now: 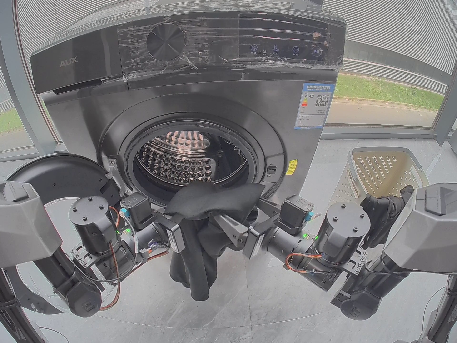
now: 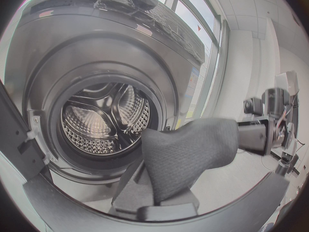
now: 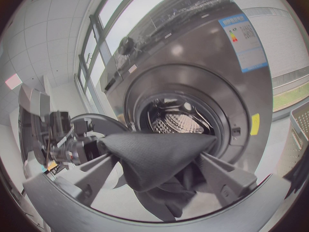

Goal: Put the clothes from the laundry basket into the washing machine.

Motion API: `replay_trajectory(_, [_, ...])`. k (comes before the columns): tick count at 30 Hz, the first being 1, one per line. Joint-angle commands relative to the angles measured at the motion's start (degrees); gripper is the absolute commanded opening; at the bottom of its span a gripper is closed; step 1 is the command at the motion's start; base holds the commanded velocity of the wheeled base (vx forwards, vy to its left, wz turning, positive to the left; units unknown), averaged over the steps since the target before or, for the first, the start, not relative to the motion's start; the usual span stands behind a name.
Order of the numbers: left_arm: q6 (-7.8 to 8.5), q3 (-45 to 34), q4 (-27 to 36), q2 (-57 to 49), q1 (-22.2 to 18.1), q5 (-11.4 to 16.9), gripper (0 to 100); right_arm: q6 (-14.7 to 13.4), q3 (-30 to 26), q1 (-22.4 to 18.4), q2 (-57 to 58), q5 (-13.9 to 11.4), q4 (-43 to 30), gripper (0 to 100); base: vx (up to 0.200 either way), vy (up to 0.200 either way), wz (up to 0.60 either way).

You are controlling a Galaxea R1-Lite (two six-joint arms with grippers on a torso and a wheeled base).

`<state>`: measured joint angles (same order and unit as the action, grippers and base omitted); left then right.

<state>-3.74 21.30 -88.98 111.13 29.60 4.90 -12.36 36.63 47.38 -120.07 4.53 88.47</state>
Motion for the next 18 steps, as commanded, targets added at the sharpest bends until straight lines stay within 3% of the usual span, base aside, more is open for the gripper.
replay_trajectory(1, [-0.21,1.8,-0.1,-1.2,-2.5,-0.1,0,0.0,-6.1,-2.0,-1.9,-0.8,0.0,100,0.0,0.0,0.0])
replay_trajectory(6, [-0.21,2.1,-0.1,-2.1,-3.1,-0.1,0,-0.3,-9.7,-3.9,-4.3,-3.3,0.1,100,0.0,0.0,0.0])
replay_trajectory(18, [-0.3,2.0,-0.1,-4.0,-3.1,0.5,0,0.0,-9.3,-6.4,-10.4,-3.7,0.0,100,0.0,0.0,0.0])
